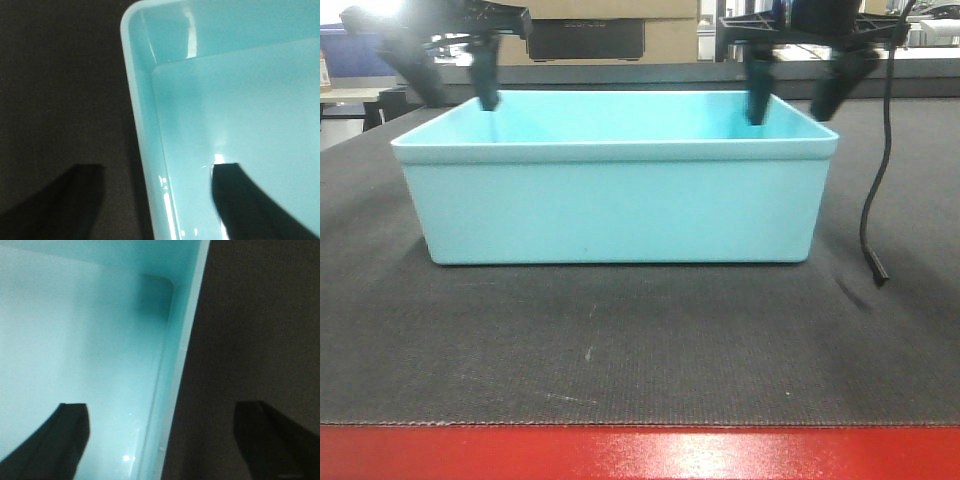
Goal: Fetch blue bin and place on conveyor start
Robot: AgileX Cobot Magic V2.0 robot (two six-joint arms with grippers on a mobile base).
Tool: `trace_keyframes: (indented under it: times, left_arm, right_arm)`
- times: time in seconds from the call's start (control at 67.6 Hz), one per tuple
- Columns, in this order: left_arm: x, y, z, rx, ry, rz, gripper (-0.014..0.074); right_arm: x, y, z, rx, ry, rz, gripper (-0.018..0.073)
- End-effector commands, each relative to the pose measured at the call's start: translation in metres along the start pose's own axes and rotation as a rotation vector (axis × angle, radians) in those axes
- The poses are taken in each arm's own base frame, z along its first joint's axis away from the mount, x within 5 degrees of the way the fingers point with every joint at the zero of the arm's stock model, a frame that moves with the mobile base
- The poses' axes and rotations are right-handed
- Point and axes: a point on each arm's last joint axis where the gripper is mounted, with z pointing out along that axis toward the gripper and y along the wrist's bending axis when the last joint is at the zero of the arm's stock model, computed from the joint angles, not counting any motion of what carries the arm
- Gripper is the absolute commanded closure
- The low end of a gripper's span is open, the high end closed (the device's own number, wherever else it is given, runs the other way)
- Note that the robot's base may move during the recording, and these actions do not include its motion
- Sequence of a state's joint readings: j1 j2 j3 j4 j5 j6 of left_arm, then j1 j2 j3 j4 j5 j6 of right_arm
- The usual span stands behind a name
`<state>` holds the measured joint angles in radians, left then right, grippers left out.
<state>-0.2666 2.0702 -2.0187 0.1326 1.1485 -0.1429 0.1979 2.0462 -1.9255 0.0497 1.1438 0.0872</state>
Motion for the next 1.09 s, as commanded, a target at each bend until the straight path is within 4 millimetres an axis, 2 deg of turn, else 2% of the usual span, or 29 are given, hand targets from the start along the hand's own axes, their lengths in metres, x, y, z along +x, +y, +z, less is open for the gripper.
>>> trace_keyframes:
  times: [0.0,0.104,0.148,0.296,0.488,0.562,0.68,0.784,0.947,1.08]
  left_arm:
    - [-0.002,0.004,-0.01,-0.006,-0.021,-0.003,-0.003]
    - [0.0,0.006,-0.024,-0.007,-0.023,-0.007,0.0053]
    - [0.0,0.007,-0.036,-0.006,-0.04,-0.01,0.0082]
    - [0.003,0.014,-0.083,-0.009,-0.112,-0.013,0.0215]
    - [0.015,0.031,-0.138,-0.062,-0.215,-0.022,0.0545]
    - [0.024,0.041,-0.157,-0.069,-0.243,-0.043,0.0694]
    - [0.044,0.056,-0.174,-0.078,-0.287,-0.074,0.0707]
    - [0.067,0.073,-0.18,-0.094,-0.327,-0.111,0.0707]
    - [0.12,0.087,-0.175,-0.083,-0.408,-0.167,0.0707]
    - [0.171,0.084,-0.164,-0.081,-0.499,-0.165,0.0707]
  right_arm:
    - [-0.003,-0.003,-0.017,0.02,-0.051,-0.02,-0.0014]
    - [-0.002,-0.002,-0.036,0.021,-0.087,-0.023,0.0019]
    - [-0.002,-0.002,-0.044,0.022,-0.105,-0.025,0.0052]
    - [0.003,-0.003,-0.092,0.035,-0.206,-0.035,0.0255]
    - [0.022,-0.008,-0.159,0.09,-0.333,-0.051,0.061]
    - [0.033,-0.011,-0.176,0.091,-0.386,-0.037,0.0719]
    - [0.053,-0.022,-0.187,0.1,-0.439,-0.008,0.0718]
    - [0.075,-0.035,-0.177,0.118,-0.432,0.015,0.0718]
    - [0.111,-0.046,-0.159,0.13,-0.452,0.03,0.0721]
    - [0.143,-0.046,-0.14,0.119,-0.485,0.019,0.0721]
